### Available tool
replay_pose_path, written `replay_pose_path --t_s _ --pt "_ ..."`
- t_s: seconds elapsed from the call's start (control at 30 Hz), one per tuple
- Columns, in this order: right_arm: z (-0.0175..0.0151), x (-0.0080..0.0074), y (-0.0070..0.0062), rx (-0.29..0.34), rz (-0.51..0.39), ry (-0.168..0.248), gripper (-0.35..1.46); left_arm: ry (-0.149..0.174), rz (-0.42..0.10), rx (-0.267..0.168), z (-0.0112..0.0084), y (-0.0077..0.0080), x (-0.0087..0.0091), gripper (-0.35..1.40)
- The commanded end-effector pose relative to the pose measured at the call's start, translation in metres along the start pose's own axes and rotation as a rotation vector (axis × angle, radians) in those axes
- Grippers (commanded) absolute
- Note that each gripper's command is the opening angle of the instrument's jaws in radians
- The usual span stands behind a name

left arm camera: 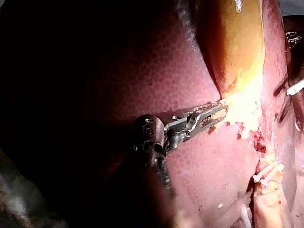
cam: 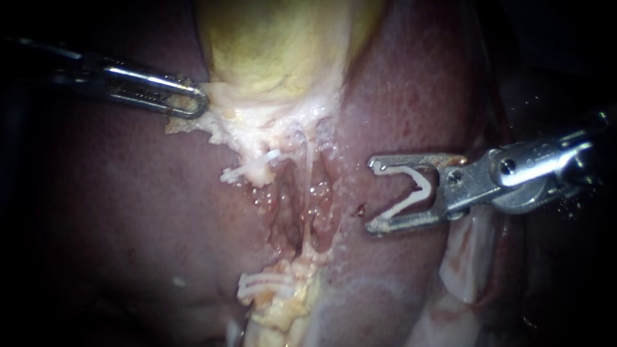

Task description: Clipping first clip right tube

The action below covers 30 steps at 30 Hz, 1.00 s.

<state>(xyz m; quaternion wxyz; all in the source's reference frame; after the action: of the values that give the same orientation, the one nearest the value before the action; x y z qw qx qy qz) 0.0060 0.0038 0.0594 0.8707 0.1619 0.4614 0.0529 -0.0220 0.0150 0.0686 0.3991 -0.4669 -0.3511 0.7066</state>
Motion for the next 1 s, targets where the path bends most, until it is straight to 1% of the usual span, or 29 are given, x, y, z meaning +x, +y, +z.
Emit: replay_pose_path --t_s 0.03,0.17,0.3,0.37,0.43,0.53,0.57,0.63,0.67,0.7,0.77,0.83,1.0 --pt "0.0000 0.0000 0.0000 0.000 0.000 0.000 0.50 0.000 0.000 -0.001 -0.0002 0.0002 0.0001 -0.35" --pt "0.0000 0.0000 0.0000 0.003 0.000 0.001 0.50 -0.004 -0.005 -0.009 -0.0019 0.0013 0.0005 -0.35" --pt "0.0000 0.0000 0.0000 0.011 0.000 0.006 0.50 -0.001 -0.015 -0.009 -0.0043 0.0031 0.0017 -0.35" --pt "0.0001 0.0000 0.0000 0.013 0.001 0.006 0.50 0.000 -0.026 -0.007 -0.0049 0.0038 0.0023 -0.35" --pt "0.0003 0.0001 0.0000 0.024 0.001 0.009 0.50 0.003 -0.023 -0.005 -0.0050 0.0043 0.0028 -0.35" --pt "0.0010 0.0002 0.0000 0.044 0.001 0.013 0.49 0.004 -0.024 -0.003 -0.0049 0.0046 0.0027 -0.35" --pt "0.0014 0.0002 0.0000 0.059 -0.006 0.019 0.49 0.004 -0.024 -0.003 -0.0049 0.0046 0.0027 -0.35" --pt "0.0023 0.0001 0.0000 0.083 0.015 0.034 0.48 0.004 -0.023 -0.003 -0.0048 0.0046 0.0026 -0.35" --pt "0.0028 0.0000 -0.0001 0.100 0.026 0.044 0.48 0.004 -0.023 -0.003 -0.0048 0.0046 0.0026 -0.35" --pt "0.0035 -0.0002 -0.0001 0.132 0.046 0.062 0.48 0.004 -0.023 -0.003 -0.0048 0.0046 0.0026 -0.35" --pt "0.0048 -0.0005 0.0000 0.153 0.071 0.088 0.48 0.004 -0.023 -0.003 -0.0048 0.0046 0.0026 -0.35" --pt "0.0063 -0.0010 0.0003 0.166 0.103 0.106 0.48 0.004 -0.023 -0.002 -0.0048 0.0046 0.0027 -0.35" --pt "0.0101 -0.0029 0.0013 0.194 0.200 0.145 0.49 0.004 -0.024 -0.002 -0.0048 0.0046 0.0027 -0.35"
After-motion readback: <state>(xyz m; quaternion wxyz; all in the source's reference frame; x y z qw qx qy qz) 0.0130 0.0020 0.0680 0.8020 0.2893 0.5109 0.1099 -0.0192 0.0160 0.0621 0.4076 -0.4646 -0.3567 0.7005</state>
